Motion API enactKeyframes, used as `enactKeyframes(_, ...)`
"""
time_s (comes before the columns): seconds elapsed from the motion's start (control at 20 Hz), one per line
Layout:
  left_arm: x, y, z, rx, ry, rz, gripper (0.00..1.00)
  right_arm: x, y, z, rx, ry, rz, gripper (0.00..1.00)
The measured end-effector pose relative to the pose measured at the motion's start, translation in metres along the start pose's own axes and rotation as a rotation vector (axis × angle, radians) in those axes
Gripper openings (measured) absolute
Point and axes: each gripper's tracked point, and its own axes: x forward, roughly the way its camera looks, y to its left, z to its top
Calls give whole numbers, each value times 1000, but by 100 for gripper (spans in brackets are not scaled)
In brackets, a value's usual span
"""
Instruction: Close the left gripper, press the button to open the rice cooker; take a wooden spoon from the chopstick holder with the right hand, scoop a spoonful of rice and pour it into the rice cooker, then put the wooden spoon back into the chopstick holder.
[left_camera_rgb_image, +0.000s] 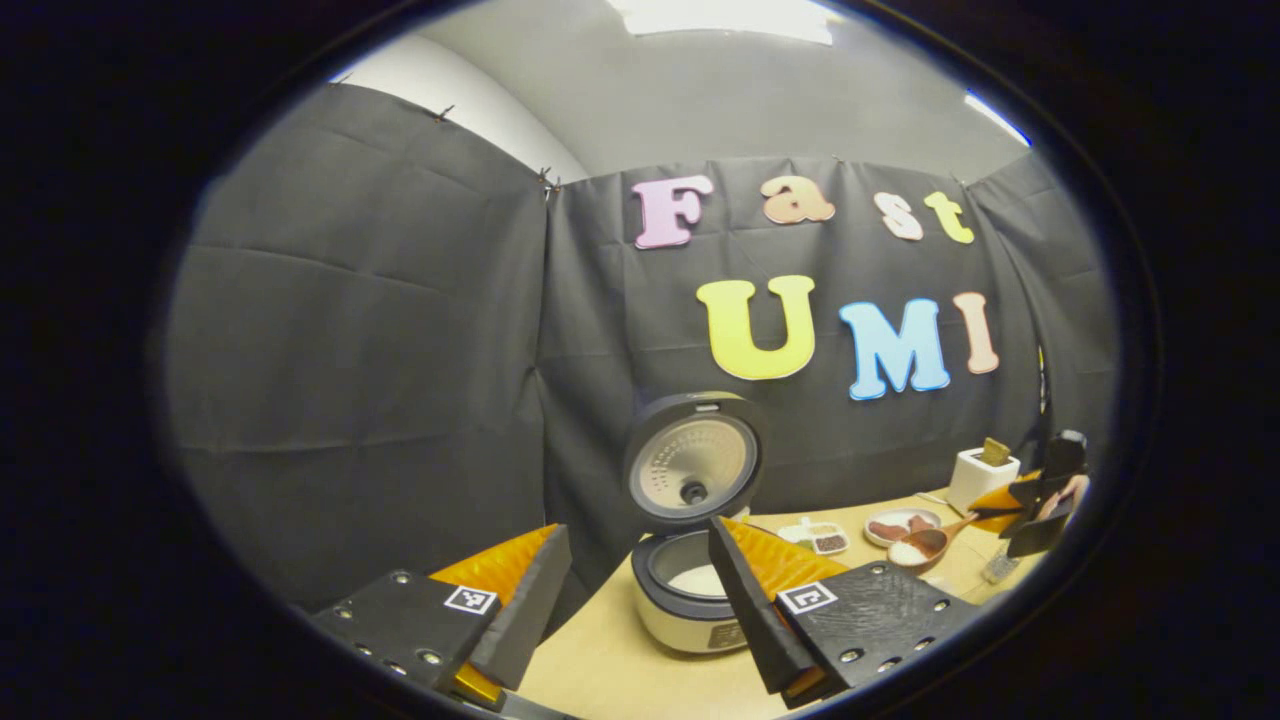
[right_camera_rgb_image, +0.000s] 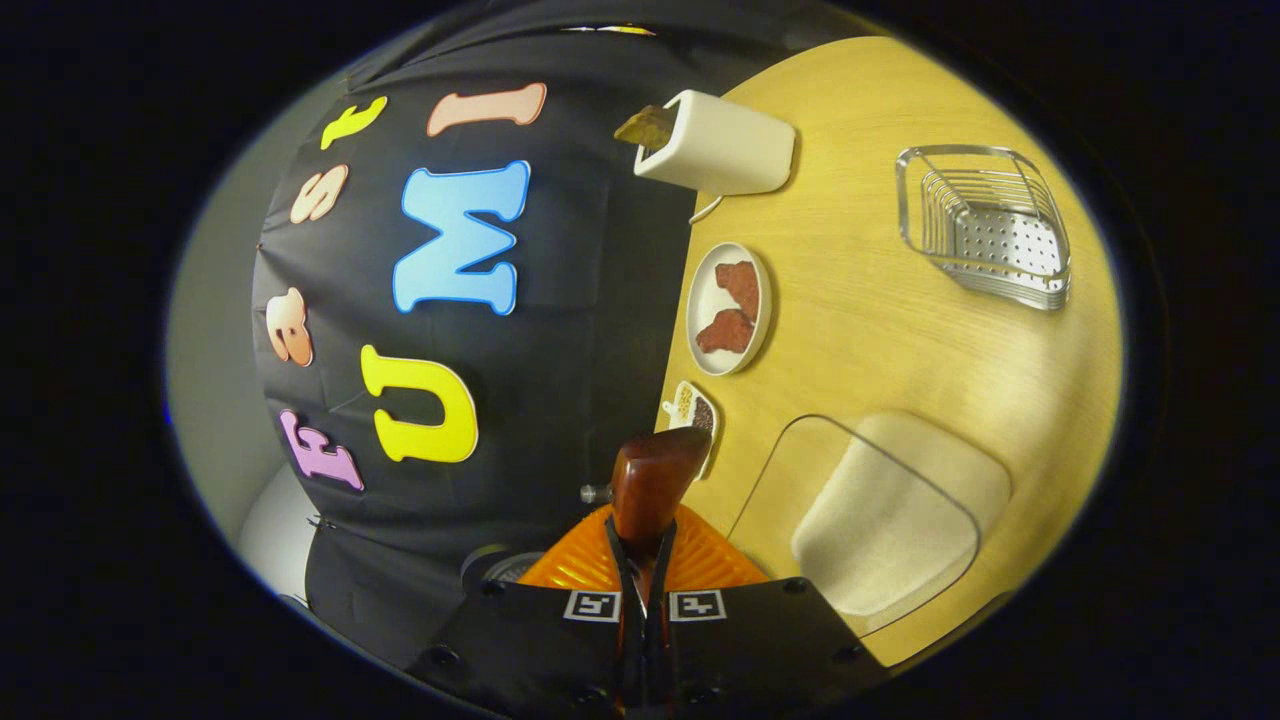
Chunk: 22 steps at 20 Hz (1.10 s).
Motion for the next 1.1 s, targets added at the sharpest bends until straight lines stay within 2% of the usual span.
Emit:
enactKeyframes(0.1, -3, 11, -4, -9, 7, 17, 84, 15, 18, -20, -6, 32, 28, 4)
enactKeyframes(0.15, -6, 18, -7, -15, 13, 26, 84, 21, 24, -29, -10, 45, 34, 0)
enactKeyframes(0.25, -10, 28, -13, -24, 21, 43, 84, 34, 33, -46, -12, 67, 45, 4)
enactKeyframes(0.5, -19, 57, -23, -26, 41, 88, 84, 71, 53, -91, -57, 119, 55, 4)
enactKeyframes(0.8, -25, 96, -40, -46, 70, 154, 87, 114, 75, -154, -227, 172, 72, 4)
enactKeyframes(1.1, -29, 126, -53, -64, 90, 210, 86, 153, 70, -202, -532, 200, 50, 4)
